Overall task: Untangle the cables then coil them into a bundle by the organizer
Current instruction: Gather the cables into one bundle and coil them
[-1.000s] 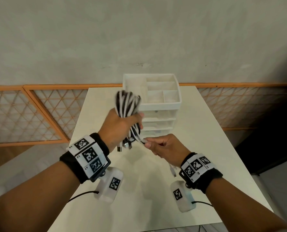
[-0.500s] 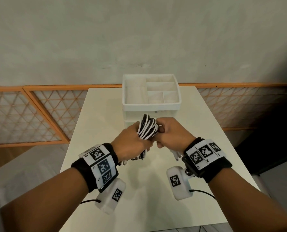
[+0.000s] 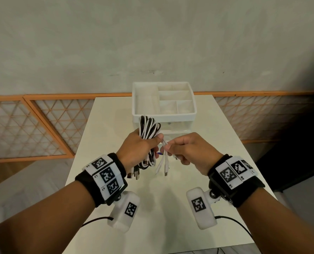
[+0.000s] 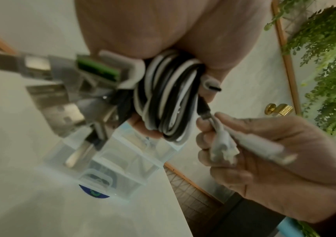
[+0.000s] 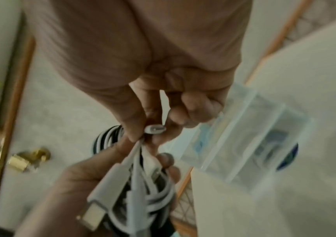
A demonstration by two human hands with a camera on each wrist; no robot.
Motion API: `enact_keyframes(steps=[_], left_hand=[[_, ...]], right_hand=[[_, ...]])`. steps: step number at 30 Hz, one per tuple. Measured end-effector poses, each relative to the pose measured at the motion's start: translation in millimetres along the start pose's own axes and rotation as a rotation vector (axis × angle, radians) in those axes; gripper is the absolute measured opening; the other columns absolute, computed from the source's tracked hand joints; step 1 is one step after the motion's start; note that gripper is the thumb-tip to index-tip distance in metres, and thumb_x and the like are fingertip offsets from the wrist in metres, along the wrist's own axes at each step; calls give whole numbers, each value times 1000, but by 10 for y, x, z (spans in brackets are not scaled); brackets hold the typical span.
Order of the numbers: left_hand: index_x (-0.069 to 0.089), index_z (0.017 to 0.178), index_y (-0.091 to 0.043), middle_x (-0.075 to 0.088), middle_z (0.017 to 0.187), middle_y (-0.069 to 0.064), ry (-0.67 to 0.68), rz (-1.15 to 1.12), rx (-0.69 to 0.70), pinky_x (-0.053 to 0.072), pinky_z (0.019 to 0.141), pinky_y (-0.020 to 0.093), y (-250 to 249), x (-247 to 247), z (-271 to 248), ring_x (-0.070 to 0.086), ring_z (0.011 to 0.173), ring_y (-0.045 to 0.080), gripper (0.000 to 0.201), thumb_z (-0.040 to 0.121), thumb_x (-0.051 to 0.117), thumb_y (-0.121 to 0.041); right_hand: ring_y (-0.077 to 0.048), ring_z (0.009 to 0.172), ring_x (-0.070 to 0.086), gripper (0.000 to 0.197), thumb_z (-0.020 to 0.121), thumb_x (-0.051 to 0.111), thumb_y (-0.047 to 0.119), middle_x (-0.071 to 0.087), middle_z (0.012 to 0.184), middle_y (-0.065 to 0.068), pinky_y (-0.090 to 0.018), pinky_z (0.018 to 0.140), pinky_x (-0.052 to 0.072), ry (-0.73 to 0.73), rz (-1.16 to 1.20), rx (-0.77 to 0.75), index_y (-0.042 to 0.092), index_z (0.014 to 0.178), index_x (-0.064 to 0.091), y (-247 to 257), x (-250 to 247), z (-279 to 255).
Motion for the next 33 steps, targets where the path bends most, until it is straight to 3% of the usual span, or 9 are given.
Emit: enact_keyframes(steps=[3, 7, 10, 13, 16, 18, 25, 29, 33], left_hand=[[66, 94, -3, 71, 72, 5, 22, 9, 25, 52, 59, 24, -12, 21, -17, 65, 68, 20, 27, 93, 64, -31], [71, 101, -7, 73, 86, 21, 134, -4, 42, 53, 78, 44, -31, 14, -51, 67, 80, 37, 32, 94, 62, -37], [71, 106, -9, 71, 83, 12, 200, -59, 25, 55, 67, 34, -50, 6, -83, 67, 75, 22, 30, 96, 59, -34], [67, 109, 0, 65, 86, 17, 229, -99, 20, 55, 60, 29, -48, 20, -101, 64, 75, 25, 34, 97, 57, -30], [71, 107, -15, 72, 94, 10, 213, -151, 31, 57, 82, 39, -40, 49, -93, 68, 89, 26, 22, 92, 63, -29], [69, 115, -17, 75, 104, 7, 193, -182, 23, 56, 86, 38, -35, 57, -73, 70, 97, 22, 29, 90, 65, -29], [67, 106, -2, 71, 79, 7, 206, -173, -24, 54, 55, 23, -15, -9, -73, 69, 71, 14, 23, 89, 55, 8], [61, 120, 1, 71, 113, 20, 264, -105, 30, 57, 91, 33, -42, 10, -87, 69, 107, 27, 29, 91, 63, 0], [60, 125, -5, 71, 118, 13, 289, -104, 29, 55, 93, 30, -20, 37, -108, 68, 111, 20, 31, 94, 64, -10]], right_hand=[[-14, 48, 39, 23, 91, 68, 8, 50, 69, -12, -20, 41, 28, -3, 256, 26, -14, 96, 69, -11, 51, -11], [-13, 45, 47, 16, 90, 64, 1, 54, 61, -7, -22, 39, 35, -54, 557, 14, -14, 93, 67, -27, 93, -3], [-12, 44, 52, 13, 92, 60, -1, 62, 59, -7, -23, 39, 42, -79, 674, 29, -5, 87, 71, -22, 94, 20], [-13, 45, 56, 14, 93, 59, 0, 66, 62, -10, -22, 42, 49, -94, 705, 17, -10, 94, 69, 9, 105, 58], [-14, 48, 59, 21, 93, 58, -1, 64, 67, -15, -22, 46, 52, -130, 753, -8, -18, 105, 64, 21, 155, 100], [-15, 50, 60, 18, 93, 58, -3, 64, 68, -16, -22, 48, 53, -157, 757, -37, -17, 103, 66, 11, 198, 107], [-23, 61, 69, 12, 86, 69, -1, 71, 74, -19, -29, 58, 59, -163, 707, -81, -12, 91, 70, 3, 273, 70], [-24, 61, 69, 10, 84, 70, -5, 69, 76, -19, -31, 57, 58, -185, 690, -51, -9, 93, 67, -1, 253, 39], [-28, 65, 70, 26, 81, 72, -10, 71, 84, -23, -37, 63, 60, -154, 605, -34, -2, 103, 59, 37, 195, 33]])
Point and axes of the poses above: each hand's wrist, its own z-axis towards the middle knuckle, its own x-axis out of the palm, y = z × x, the point moved 2 cm from there along z, towards the middle knuckle
